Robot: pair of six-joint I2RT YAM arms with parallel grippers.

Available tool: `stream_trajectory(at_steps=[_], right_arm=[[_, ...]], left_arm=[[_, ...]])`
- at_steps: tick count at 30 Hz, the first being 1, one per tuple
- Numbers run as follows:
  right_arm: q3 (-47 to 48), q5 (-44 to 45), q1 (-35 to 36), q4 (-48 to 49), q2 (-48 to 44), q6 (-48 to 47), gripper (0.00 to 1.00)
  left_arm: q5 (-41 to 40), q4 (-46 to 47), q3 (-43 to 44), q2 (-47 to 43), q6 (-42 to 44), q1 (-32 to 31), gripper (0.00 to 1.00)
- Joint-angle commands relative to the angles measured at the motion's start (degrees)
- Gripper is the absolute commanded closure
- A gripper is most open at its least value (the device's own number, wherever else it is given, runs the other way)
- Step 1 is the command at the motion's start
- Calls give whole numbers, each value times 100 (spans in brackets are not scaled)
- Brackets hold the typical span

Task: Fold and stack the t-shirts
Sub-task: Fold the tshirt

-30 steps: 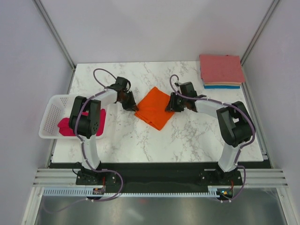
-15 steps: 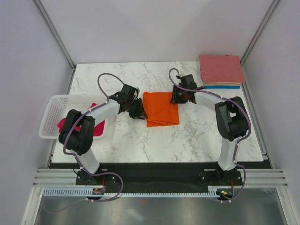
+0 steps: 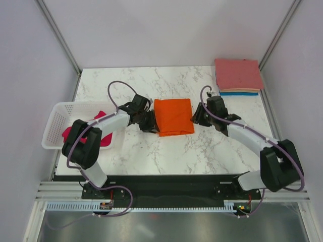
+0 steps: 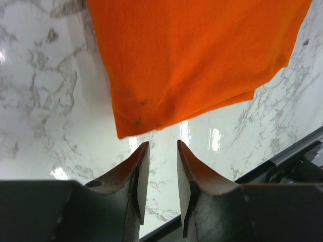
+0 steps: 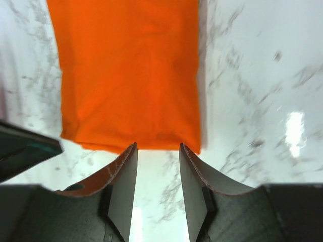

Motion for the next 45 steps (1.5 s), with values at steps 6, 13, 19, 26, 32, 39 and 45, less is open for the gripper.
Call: stream_trajectory(at_steps=[6, 13, 19, 26, 32, 39, 45], right_arm=[[-1973, 332, 641, 1817, -1188, 2381, 54], [-1939, 674, 641, 2081, -723, 1863, 57], [-1378, 746, 317, 2028, 120, 1326, 59], [-543, 70, -456, 2169, 1079, 589, 60], [425, -774, -905, 1425, 1414, 60, 56], [-1362, -1021, -792, 2131, 202, 2158, 41], [-2553, -670, -651, 3539, -493, 3680, 36]], left_arm=[[-704, 11, 685, 638, 658, 28, 60], [-299, 371, 238, 727, 220, -305, 68], [-325, 380, -255, -11, -124, -719, 69], [-475, 275, -115, -425, 157, -860, 64], [-327, 388, 52, -241, 315, -912, 64], [157, 1241, 157, 251, 202, -1035, 65], [184, 1470, 526, 971, 201, -1079, 66]])
